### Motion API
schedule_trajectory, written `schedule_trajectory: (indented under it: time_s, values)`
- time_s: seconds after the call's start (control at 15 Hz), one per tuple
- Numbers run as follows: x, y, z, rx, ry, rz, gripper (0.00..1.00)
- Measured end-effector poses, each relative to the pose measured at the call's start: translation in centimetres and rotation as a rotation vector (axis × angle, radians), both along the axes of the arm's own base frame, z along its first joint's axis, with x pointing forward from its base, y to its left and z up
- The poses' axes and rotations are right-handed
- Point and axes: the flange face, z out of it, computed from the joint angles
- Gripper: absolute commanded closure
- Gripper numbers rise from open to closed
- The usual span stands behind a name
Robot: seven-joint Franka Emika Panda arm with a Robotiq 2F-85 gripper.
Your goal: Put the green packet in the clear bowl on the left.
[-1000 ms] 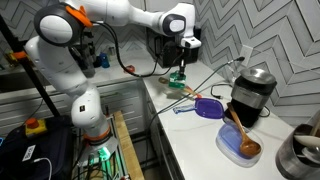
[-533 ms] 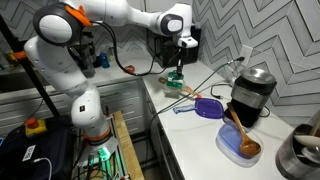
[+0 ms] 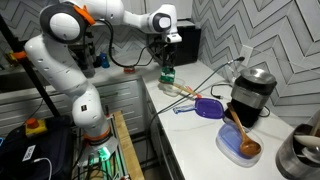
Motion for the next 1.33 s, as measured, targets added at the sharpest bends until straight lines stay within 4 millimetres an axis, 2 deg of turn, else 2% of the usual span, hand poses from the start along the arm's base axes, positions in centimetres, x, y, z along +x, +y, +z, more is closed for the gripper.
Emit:
schedule_trajectory:
  time_s: [0.47, 0.67, 1.07, 1.33]
  values:
    - [2.3, 1.9, -3.0, -0.008, 0.008, 0.028, 1.00]
    - [3.2, 2.4, -2.8, 0.001, -0.001, 0.018, 1.00]
    - [4.5, 2.0, -1.4, 0.016, -0.035, -0.004, 1.00]
    - [5.7, 2.1, -2.6, 0.028, -0.040, 0.000, 1.00]
